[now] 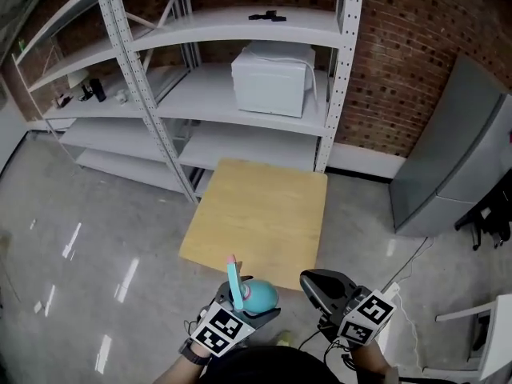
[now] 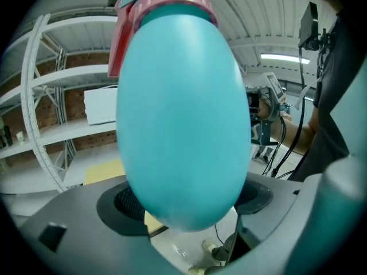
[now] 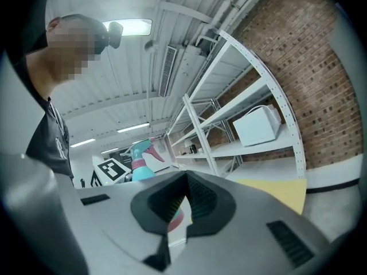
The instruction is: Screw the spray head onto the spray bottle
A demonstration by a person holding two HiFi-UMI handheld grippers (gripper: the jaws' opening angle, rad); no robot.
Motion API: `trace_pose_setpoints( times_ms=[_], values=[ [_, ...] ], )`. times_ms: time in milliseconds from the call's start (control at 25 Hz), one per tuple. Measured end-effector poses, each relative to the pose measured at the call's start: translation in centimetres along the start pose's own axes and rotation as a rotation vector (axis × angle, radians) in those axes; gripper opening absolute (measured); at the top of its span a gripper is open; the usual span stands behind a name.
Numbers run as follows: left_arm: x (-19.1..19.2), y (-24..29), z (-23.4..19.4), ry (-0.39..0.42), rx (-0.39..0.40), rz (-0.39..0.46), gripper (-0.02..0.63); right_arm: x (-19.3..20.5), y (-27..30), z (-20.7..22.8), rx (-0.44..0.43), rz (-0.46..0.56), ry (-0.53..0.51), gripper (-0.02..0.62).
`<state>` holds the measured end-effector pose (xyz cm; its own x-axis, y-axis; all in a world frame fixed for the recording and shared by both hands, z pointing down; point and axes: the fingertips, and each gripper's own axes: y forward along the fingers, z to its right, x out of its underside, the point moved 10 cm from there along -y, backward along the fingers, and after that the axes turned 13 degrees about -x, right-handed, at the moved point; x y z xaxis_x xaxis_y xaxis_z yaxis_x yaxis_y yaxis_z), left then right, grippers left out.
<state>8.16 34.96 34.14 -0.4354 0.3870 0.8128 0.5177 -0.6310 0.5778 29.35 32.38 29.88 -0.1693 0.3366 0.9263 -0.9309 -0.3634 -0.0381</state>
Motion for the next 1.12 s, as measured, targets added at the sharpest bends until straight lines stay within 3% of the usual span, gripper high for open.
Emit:
trace_pose_setpoints(
  times_ms=[520,1120],
  values=[
    [3.1,-4.9,2.3,0.032,0.028,0.015,0.417,2.3,0.1,-7.8,0.067,-0.053,-0.04,0.002],
    [3.0,-6.3,1.8,0.052,0.035,0.049,0.417,1.9,1.0,-9.7,0.065,-0.061,-0.091,0.002]
  ],
)
